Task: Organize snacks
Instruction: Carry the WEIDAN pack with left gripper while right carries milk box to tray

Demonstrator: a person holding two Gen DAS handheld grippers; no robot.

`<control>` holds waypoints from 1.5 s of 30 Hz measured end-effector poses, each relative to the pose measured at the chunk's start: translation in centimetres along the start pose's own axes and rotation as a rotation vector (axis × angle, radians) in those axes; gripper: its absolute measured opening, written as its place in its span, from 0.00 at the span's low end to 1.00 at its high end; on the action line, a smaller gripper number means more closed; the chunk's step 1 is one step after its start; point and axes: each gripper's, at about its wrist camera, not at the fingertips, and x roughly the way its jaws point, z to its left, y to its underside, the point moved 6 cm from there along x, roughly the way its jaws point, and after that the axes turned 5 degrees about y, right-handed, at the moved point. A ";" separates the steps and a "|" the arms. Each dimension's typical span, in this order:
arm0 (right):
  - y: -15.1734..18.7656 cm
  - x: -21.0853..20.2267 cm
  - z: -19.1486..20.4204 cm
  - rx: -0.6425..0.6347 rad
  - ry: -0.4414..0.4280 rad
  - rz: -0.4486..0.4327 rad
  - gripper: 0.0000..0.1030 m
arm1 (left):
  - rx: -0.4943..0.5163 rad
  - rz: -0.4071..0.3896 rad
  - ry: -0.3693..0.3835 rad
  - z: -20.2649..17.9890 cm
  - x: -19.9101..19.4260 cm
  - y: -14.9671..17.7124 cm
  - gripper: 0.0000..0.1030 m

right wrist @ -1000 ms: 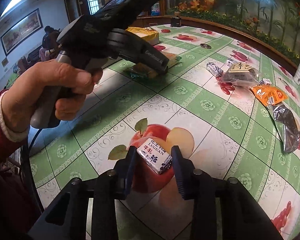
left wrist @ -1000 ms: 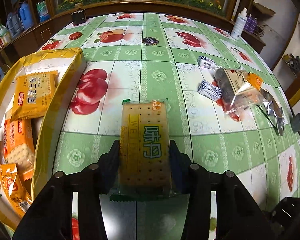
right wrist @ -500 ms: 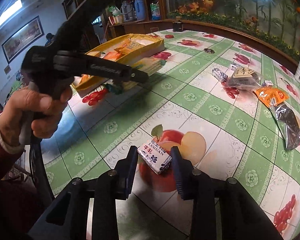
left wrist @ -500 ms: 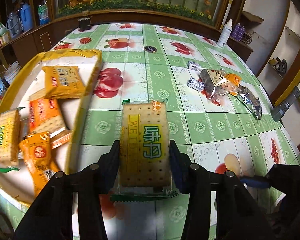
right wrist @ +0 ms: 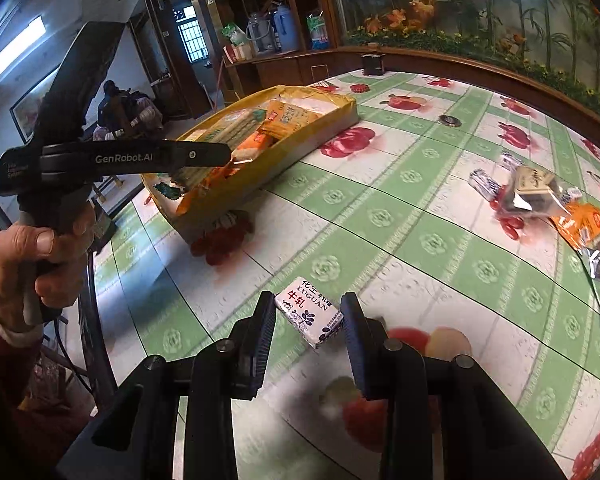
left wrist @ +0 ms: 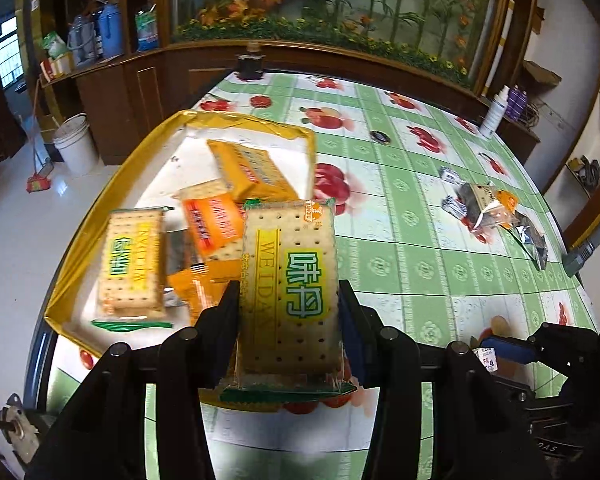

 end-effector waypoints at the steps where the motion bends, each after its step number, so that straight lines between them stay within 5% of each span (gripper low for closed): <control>1: -0.2 0.1 0.2 -0.001 -0.002 -0.004 0.33 | -0.005 -0.001 -0.001 0.3 0.0 0.0 0.43; 28: -3.9 4.0 4.0 -0.020 -0.090 0.012 0.33 | -0.065 -0.002 -0.024 4.7 -0.4 0.1 0.43; 45: -9.4 7.5 5.3 0.049 -0.132 -0.015 0.33 | -0.107 -0.002 -0.035 7.5 -0.1 0.0 0.43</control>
